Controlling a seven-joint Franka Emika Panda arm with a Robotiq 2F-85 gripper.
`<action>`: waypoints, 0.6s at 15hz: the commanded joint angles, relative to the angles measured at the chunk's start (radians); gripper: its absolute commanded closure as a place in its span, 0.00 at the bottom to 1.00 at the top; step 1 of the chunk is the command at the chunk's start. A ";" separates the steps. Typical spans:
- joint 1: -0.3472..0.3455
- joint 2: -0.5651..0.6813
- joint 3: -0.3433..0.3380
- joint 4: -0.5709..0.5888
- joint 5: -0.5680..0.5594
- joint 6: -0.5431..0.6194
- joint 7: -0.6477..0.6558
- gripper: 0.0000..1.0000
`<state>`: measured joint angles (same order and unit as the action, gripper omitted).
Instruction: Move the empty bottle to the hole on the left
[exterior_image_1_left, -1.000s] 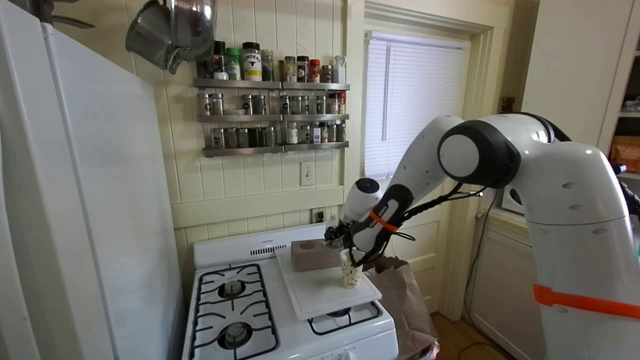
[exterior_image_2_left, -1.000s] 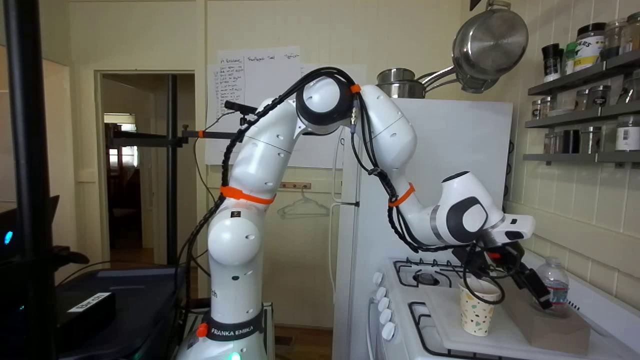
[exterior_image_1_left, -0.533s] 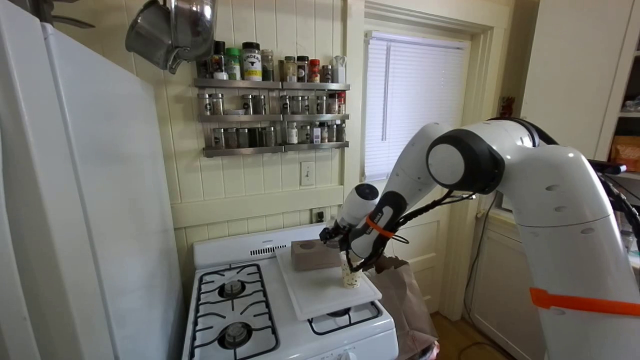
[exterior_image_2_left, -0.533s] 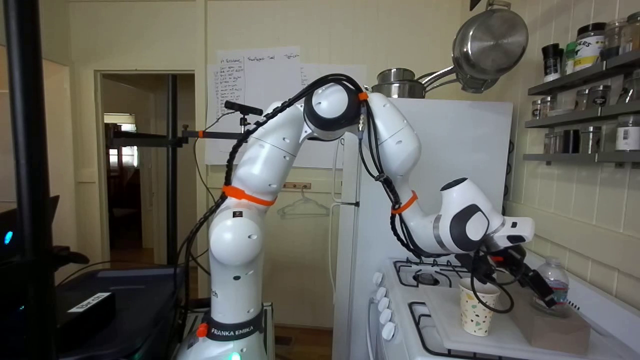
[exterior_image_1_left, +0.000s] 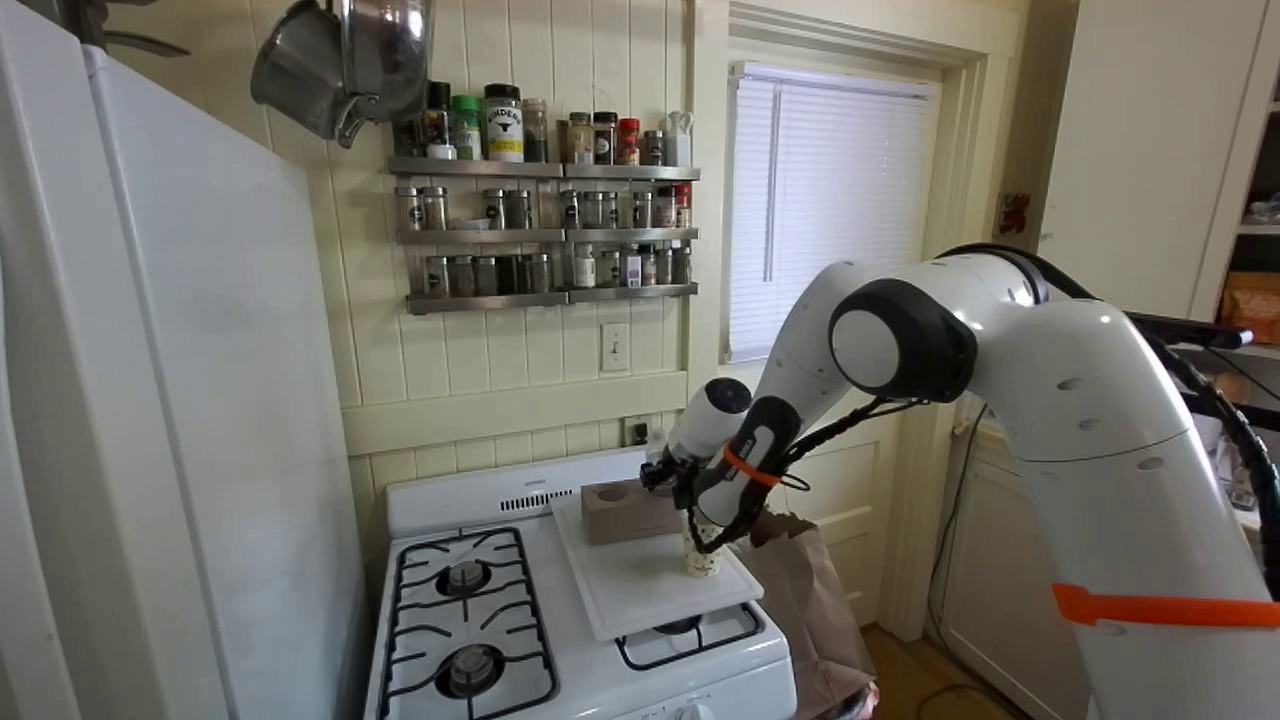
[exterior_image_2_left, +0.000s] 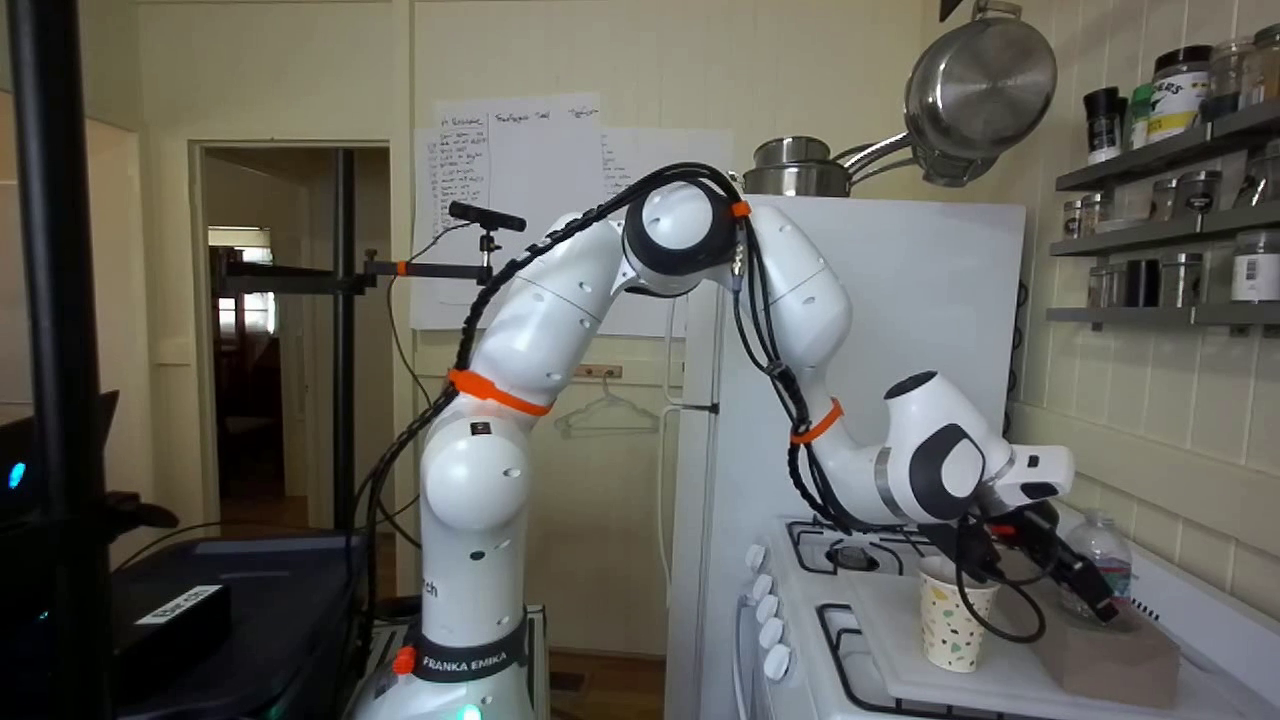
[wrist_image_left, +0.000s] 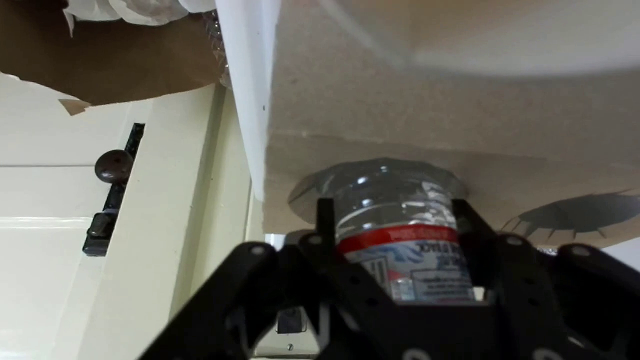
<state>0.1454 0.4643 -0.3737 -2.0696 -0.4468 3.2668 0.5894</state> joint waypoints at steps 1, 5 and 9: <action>0.010 0.012 -0.002 0.019 0.007 0.008 0.008 0.72; 0.018 -0.002 -0.007 0.025 0.008 0.008 0.009 0.81; 0.038 -0.040 -0.018 0.034 0.010 -0.014 0.012 0.83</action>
<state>0.1553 0.4603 -0.3724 -2.0417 -0.4441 3.2667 0.5895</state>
